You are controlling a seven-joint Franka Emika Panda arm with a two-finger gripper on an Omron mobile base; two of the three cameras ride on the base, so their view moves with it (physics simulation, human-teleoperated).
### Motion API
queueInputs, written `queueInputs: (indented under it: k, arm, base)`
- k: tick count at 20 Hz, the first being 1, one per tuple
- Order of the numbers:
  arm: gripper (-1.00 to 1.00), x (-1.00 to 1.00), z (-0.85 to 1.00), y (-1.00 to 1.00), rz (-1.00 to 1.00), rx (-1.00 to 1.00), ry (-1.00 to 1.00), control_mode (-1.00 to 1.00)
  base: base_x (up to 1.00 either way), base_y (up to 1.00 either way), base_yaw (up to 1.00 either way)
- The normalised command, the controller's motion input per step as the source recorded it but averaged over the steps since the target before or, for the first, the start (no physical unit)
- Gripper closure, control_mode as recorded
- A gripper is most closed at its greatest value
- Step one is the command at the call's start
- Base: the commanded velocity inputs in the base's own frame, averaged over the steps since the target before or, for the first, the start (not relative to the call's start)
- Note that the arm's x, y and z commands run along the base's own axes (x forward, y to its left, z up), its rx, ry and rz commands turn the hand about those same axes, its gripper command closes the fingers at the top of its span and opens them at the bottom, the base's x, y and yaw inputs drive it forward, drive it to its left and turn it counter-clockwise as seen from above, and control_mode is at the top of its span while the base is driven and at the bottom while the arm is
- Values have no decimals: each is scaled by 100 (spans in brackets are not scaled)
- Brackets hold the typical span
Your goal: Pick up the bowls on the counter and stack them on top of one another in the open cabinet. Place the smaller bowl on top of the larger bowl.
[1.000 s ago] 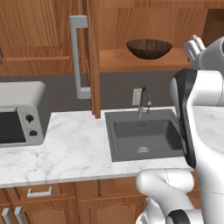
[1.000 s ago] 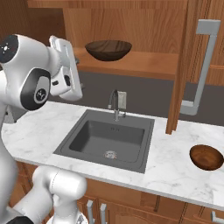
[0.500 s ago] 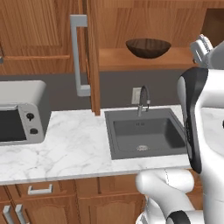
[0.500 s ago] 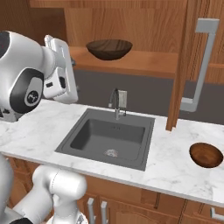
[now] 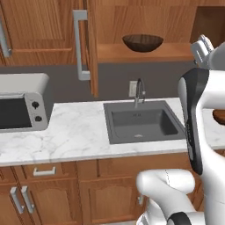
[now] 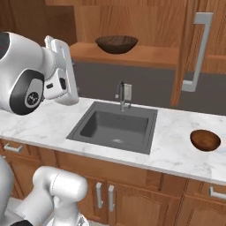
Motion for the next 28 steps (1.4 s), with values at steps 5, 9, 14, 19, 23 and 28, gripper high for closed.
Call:
queueInputs:
  k: [5, 9, 14, 19, 23, 28]
  arm:
    - [-100, 0, 0, 0, 0, 0, 0, 100]
    - [-100, 0, 0, 0, 0, 0, 0, 100]
    - [-100, 0, 0, 0, 0, 0, 0, 100]
    - [-100, 0, 0, 0, 0, 0, 0, 100]
    - [-100, 0, 0, 0, 0, 0, 0, 100]
    - [-100, 0, 0, 0, 0, 0, 0, 100]
  base:
    - [-62, 8, 0]
    - [-62, -3, 0]
    - [-56, -38, 0]
    - [-30, -57, 3]
    - [-21, -53, 6]
    - [-21, -49, 8]
